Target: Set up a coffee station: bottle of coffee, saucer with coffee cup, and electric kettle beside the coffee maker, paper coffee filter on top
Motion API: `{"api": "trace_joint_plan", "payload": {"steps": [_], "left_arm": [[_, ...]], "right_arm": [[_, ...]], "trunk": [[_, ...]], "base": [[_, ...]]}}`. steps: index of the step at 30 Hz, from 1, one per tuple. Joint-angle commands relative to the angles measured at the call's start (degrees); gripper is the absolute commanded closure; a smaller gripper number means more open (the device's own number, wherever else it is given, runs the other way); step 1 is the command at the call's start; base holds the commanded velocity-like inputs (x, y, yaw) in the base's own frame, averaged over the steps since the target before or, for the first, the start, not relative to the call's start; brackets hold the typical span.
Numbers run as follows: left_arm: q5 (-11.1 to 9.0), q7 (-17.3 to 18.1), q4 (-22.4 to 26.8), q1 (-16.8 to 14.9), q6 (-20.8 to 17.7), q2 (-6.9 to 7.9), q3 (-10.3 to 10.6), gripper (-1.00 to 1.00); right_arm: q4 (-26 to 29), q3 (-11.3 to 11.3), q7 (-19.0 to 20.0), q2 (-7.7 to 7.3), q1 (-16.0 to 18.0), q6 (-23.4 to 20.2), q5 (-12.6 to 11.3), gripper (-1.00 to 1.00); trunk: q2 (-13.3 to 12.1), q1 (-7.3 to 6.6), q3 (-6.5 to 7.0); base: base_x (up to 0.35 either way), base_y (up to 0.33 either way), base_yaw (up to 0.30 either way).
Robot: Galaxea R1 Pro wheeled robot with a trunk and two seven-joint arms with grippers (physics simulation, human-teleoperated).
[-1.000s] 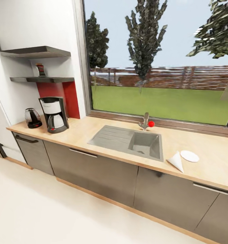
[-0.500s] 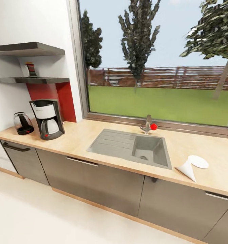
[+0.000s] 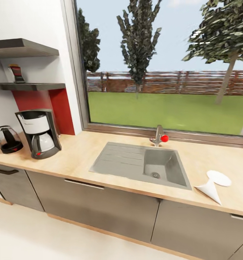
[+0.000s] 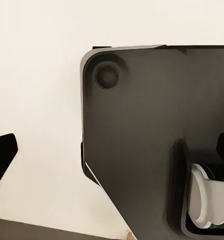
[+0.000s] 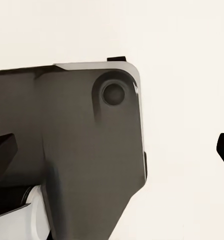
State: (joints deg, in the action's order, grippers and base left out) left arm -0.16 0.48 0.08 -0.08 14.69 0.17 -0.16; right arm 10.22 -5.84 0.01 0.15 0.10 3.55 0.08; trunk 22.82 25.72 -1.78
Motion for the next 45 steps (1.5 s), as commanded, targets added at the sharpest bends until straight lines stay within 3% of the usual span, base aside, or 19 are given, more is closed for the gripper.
{"api": "trace_joint_plan", "payload": {"steps": [1,16,45], "left_arm": [[0.0,0.0,0.0,0.0,0.2,0.01,0.0,-1.00],[0.0,0.0,0.0,0.0,0.2,0.01,-0.1,-1.00],[0.8,-0.3,0.1,-0.1,-0.1,-0.09,0.6,-1.00]], "right_arm": [[0.0,-0.3,0.0,0.03,0.0,0.1,0.0,-1.00],[0.0,-0.4,-0.1,0.03,0.0,0.1,-0.1,-1.00],[0.1,-0.4,0.1,-0.06,0.0,0.0,-0.1,-1.00]], "trunk": [[0.1,0.06,-0.10],[0.1,0.06,-0.10],[0.1,0.06,-0.10]], "base": [[0.296,0.210,-0.278],[0.162,0.197,-0.281],[0.000,0.004,-0.232]]}}
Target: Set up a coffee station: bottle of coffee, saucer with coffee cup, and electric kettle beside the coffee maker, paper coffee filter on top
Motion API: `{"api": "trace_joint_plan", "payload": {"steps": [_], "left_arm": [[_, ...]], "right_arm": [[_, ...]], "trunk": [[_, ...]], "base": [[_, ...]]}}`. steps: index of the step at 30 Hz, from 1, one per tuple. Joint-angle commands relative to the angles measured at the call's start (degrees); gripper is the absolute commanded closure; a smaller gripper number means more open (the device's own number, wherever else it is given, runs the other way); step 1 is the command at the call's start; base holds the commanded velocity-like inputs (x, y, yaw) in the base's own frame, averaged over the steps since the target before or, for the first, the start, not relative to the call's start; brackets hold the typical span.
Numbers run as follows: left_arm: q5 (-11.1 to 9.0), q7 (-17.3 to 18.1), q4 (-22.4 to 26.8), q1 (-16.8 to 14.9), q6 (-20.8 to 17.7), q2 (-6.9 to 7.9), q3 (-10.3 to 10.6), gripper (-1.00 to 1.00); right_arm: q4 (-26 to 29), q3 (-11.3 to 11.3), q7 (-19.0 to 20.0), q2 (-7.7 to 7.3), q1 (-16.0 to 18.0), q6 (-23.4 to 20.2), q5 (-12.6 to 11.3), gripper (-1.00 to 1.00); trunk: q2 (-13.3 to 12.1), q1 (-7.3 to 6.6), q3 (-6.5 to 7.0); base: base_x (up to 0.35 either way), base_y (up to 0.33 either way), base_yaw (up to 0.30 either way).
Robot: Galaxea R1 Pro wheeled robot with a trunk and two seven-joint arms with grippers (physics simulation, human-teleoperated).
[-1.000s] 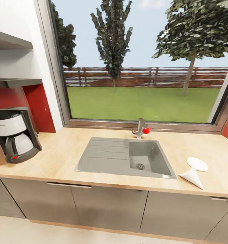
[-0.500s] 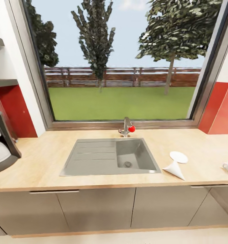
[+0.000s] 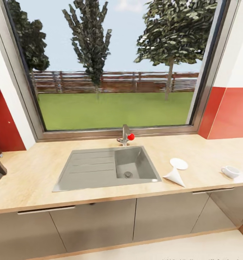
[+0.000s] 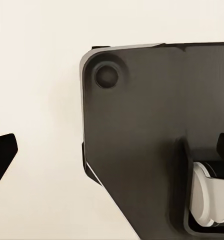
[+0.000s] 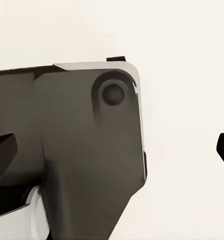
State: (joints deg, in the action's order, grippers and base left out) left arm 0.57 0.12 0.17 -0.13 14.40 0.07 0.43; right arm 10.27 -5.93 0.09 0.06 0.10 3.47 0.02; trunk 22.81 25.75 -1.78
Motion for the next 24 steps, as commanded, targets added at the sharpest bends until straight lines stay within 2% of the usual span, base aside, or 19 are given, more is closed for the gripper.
{"api": "trace_joint_plan", "payload": {"steps": [1,6,7,9,12,15,17,18,20,21,23,24], "left_arm": [[0.0,0.1,0.1,-0.1,0.2,-0.03,0.1,-1.00],[0.3,0.4,0.2,-0.4,0.4,-0.08,0.2,-1.00],[10.6,1.7,11.5,-0.6,5.3,-0.40,3.7,-1.00],[11.7,4.8,17.3,-0.6,5.6,-0.61,4.1,-1.00],[12.0,13.8,28.7,-1.2,4.8,-1.11,4.2,-1.00],[11.4,20.5,36.4,-2.6,2.3,-1.70,4.1,-1.00],[10.3,25.8,42.4,-4.7,-3.8,-2.91,4.1,-1.00],[10.1,26.8,43.6,-5.5,-5.7,-3.27,4.1,-1.00],[9.4,30.3,47.4,-9.5,-13.5,-4.59,4.1,-1.00],[9.3,31.0,48.0,-10.7,-15.3,-4.87,4.1,-1.00],[8.9,33.4,49.5,-15.9,-21.2,-5.96,4.1,-1.00],[8.8,33.8,49.7,-17.3,-22.4,-6.24,4.1,-1.00]], "right_arm": [[0.0,-0.3,0.1,0.01,0.0,0.1,0.0,-1.00],[0.1,-0.4,0.1,-0.11,0.0,0.1,0.0,-1.00],[0.2,-0.4,0.0,-0.15,0.0,0.1,0.0,-1.00],[0.3,-0.4,-0.1,-0.15,0.0,0.1,0.0,-1.00],[0.3,-0.4,-0.2,-0.09,0.0,0.1,0.0,-1.00],[0.3,-0.4,-0.3,-0.07,0.0,0.1,0.0,-1.00],[0.3,-0.4,-0.3,-0.07,0.0,0.1,0.0,-1.00],[0.3,-0.4,-0.3,-0.07,0.0,0.1,0.0,-1.00],[0.3,-0.3,-0.3,-0.07,0.0,0.2,0.0,-1.00],[0.3,-0.3,-0.3,-0.07,0.0,0.2,0.0,-1.00],[0.3,-0.3,-0.3,-0.01,0.0,0.2,0.0,-1.00],[0.3,-0.2,-0.3,0.01,0.0,0.2,0.0,-1.00]], "trunk": [[0.1,0.03,-0.11],[0.1,0.03,-0.11],[0.1,0.03,-0.11],[0.1,0.03,-0.11],[0.1,0.03,-0.11],[0.1,0.03,-0.11],[0.1,0.03,-0.11],[0.1,0.03,-0.11],[0.1,0.03,-0.11],[0.1,0.03,-0.11],[0.1,0.03,-0.11],[0.1,0.03,-0.11]], "base": [[0.000,0.000,-0.226],[0.000,0.000,-0.246],[0.000,0.000,-0.166],[0.000,0.000,-0.087],[0.000,0.000,-0.031],[0.000,0.000,-0.010],[0.000,0.000,-0.004],[0.000,0.000,-0.002],[0.000,0.000,-0.001],[0.000,0.000,0.000],[0.000,0.000,0.000],[0.000,0.000,0.000]]}}
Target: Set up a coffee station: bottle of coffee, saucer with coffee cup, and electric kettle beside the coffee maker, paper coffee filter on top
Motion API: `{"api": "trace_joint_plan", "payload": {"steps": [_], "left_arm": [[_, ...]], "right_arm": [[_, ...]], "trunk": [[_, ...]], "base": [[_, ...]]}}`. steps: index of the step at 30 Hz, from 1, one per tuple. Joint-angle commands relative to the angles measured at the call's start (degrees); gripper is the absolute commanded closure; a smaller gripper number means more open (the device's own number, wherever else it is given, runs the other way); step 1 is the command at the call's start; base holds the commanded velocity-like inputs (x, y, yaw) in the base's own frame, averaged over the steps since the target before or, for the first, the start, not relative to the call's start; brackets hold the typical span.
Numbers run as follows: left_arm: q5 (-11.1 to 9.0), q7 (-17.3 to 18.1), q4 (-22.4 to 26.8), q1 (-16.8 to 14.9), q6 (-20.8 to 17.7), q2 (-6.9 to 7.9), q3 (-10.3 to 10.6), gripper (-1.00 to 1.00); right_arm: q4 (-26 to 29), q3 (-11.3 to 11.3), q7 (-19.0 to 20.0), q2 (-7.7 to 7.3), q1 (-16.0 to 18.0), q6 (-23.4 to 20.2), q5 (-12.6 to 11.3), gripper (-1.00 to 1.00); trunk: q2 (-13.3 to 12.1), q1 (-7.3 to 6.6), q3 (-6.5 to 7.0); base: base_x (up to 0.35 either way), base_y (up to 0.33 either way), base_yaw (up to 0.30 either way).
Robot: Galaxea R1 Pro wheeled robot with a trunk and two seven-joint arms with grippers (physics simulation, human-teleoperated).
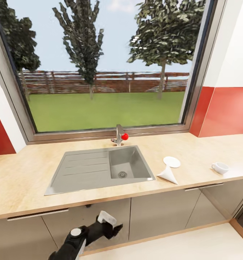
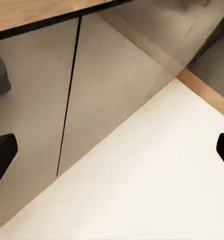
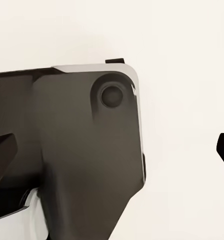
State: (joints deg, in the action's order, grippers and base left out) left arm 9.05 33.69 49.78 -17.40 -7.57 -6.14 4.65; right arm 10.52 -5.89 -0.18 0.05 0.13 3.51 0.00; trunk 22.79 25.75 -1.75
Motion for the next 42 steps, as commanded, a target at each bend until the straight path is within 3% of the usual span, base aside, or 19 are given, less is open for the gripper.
{"api": "trace_joint_plan", "payload": {"steps": [1,7,12,13,15,25,33,42], "left_arm": [[0.0,1.1,0.4,-2.9,-2.5,-0.60,-0.1,-1.00],[-1.2,2.9,0.4,-16.8,-13.6,-3.30,-0.1,-1.00],[-2.0,3.1,-2.0,-26.6,-20.3,-3.86,-0.2,-1.00],[-2.4,3.1,-4.0,-29.2,-21.1,-3.86,-0.2,-1.00],[-3.7,2.9,-18.8,-41.0,-22.4,-3.86,-0.3,-1.00],[-3.8,2.8,-21.8,-42.0,-21.9,-3.39,-0.7,-1.00],[-3.8,3.0,-22.4,-42.0,-21.5,-3.37,-0.7,-1.00],[-3.8,3.1,-22.4,-39.8,-21.2,-3.44,-0.7,-1.00]], "right_arm": [[0.0,-0.3,0.0,0.06,0.0,0.2,0.0,-1.00],[0.0,-0.2,0.3,0.48,0.0,0.2,0.0,-1.00],[0.1,-0.1,0.4,1.69,0.0,0.2,0.0,-1.00],[0.1,-0.1,0.4,1.82,0.0,0.2,0.1,-1.00],[0.2,-0.1,0.4,2.04,0.0,0.3,0.1,-1.00],[0.6,-0.2,0.4,2.06,0.0,0.2,-0.1,-1.00],[0.4,-0.3,0.4,2.01,0.0,0.2,-0.1,-1.00],[0.4,-0.3,0.4,1.97,0.0,0.2,-0.1,-1.00]], "trunk": [[0.1,0.03,-0.13],[0.1,0.03,-0.13],[0.1,0.03,-0.13],[0.1,0.03,-0.13],[0.1,0.03,-0.13],[0.1,0.03,-0.13],[0.1,0.03,-0.13],[0.1,0.03,-0.13]], "base": [[0.000,0.000,0.000],[0.000,0.000,0.000],[0.000,0.000,0.000],[0.000,0.000,0.000],[0.000,0.000,0.000],[0.009,0.000,-0.103],[0.275,-0.114,-0.242],[0.252,-0.159,-0.078]]}}
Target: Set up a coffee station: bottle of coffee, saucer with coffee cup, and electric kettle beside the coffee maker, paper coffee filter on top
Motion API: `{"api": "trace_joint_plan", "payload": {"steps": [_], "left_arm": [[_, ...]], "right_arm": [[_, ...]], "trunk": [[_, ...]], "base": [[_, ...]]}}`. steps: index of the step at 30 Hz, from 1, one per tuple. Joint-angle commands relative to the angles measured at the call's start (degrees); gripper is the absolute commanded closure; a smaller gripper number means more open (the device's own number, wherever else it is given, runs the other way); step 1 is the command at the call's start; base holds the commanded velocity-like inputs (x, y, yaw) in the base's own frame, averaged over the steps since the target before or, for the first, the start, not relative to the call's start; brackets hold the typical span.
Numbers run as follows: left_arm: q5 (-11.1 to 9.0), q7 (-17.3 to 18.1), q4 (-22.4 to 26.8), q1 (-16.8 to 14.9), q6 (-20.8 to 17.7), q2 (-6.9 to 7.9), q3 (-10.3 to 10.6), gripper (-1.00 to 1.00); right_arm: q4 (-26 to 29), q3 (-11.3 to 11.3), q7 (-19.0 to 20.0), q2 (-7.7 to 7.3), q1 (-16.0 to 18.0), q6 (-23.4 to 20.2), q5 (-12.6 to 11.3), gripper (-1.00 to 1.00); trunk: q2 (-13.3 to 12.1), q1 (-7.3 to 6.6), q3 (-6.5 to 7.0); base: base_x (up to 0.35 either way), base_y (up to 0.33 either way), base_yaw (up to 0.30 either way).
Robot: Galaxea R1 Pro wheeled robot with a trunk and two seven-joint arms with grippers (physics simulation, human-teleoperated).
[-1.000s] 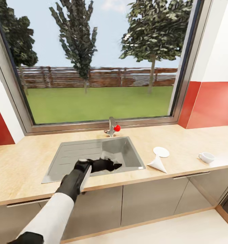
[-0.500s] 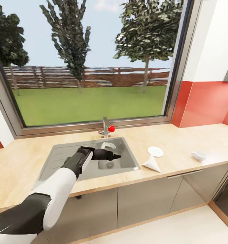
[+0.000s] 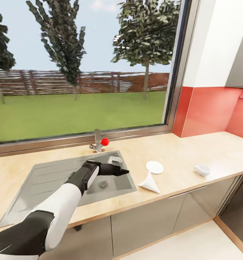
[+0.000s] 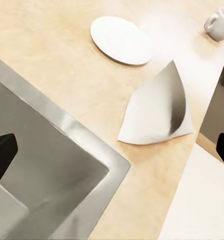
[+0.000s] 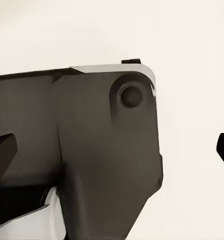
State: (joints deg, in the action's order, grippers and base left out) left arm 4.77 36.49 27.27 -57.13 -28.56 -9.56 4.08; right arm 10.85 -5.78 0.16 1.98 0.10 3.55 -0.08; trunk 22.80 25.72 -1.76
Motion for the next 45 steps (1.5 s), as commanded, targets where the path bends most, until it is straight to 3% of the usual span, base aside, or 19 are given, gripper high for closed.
{"api": "trace_joint_plan", "payload": {"steps": [1,4,10,14,19,27,28,29,45], "left_arm": [[0.5,0.3,0.0,0.0,-0.2,-0.02,-0.1,-1.00],[0.5,0.5,0.0,0.7,-0.1,-0.02,-0.1,-1.00],[0.5,0.8,-0.1,3.1,4.7,0.16,0.3,-1.00],[0.6,1.3,-0.1,3.7,5.2,0.23,0.4,-1.00],[0.8,5.4,-0.1,3.9,5.2,0.38,0.5,-1.00],[1.0,11.3,-0.3,4.0,4.9,1.79,0.6,-1.00],[1.2,14.6,-0.3,4.0,4.9,2.85,0.7,-1.00],[1.2,15.1,-0.4,4.0,4.8,3.07,0.7,-1.00],[1.5,15.5,-0.4,6.7,5.4,3.79,0.8,-1.00]], "right_arm": [[0.0,-0.4,0.0,0.04,0.0,0.1,0.0,-1.00],[0.0,-0.4,0.0,0.04,0.1,0.1,0.0,-1.00],[0.0,-0.4,0.0,0.04,0.0,0.1,0.0,-1.00],[0.0,-0.4,0.0,0.04,0.0,0.1,0.1,-1.00],[0.0,-0.4,0.0,0.04,0.0,0.1,0.1,-1.00],[0.0,-0.3,0.0,0.04,0.1,0.1,0.1,-1.00],[0.0,-0.3,0.0,0.04,0.1,0.1,0.1,-1.00],[0.0,-0.3,0.0,0.04,0.0,0.1,0.1,-1.00],[-0.1,-0.3,0.0,0.05,0.0,0.1,0.1,-1.00]], "trunk": [[0.1,0.06,-0.12],[0.1,0.06,-0.12],[0.1,0.06,-0.12],[0.1,0.06,-0.12],[0.1,0.06,-0.12],[0.1,0.06,-0.12],[0.1,0.06,-0.12],[0.1,0.06,-0.12],[0.1,0.06,-0.12]], "base": [[0.188,-0.087,-0.229],[0.103,-0.037,-0.260],[0.009,-0.003,-0.280],[0.001,0.000,-0.137],[0.000,0.000,-0.018],[0.000,0.000,-0.001],[0.000,0.000,0.000],[0.000,0.000,0.000],[0.081,0.000,0.000]]}}
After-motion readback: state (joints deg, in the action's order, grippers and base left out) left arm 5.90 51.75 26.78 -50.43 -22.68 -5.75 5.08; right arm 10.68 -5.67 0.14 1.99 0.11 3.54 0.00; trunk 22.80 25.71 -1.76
